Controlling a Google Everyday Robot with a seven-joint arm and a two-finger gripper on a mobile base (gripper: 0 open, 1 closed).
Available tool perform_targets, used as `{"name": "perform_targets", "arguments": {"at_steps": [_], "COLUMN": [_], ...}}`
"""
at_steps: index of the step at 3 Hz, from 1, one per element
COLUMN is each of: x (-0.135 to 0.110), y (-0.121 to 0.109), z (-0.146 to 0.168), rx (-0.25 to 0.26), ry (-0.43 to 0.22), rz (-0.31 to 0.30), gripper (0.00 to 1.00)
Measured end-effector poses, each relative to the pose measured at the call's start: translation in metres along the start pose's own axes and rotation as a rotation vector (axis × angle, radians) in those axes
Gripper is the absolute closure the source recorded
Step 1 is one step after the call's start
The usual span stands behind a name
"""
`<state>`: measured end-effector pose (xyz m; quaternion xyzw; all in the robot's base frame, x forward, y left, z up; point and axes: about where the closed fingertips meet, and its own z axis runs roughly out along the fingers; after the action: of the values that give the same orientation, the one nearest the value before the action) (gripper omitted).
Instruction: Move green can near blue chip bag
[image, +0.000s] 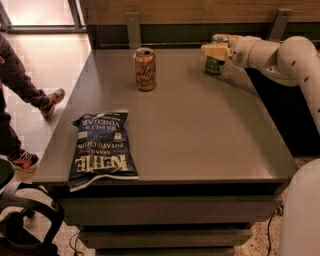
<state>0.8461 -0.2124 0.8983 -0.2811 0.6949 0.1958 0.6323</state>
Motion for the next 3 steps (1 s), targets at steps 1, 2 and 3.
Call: {"name": "perform_targets", "arguments": {"at_steps": [1, 2, 3], "x": [0.0005, 0.001, -0.0029], "y": [0.0025, 0.0047, 0.0085], "z": [0.0034, 0.0062, 0.0064], "rx": [-0.005, -0.01, -0.019], "ry": [0.0, 0.0, 0.006], "rz": [0.001, 0.002, -0.004], "gripper": [0.65, 0.88, 1.0]}}
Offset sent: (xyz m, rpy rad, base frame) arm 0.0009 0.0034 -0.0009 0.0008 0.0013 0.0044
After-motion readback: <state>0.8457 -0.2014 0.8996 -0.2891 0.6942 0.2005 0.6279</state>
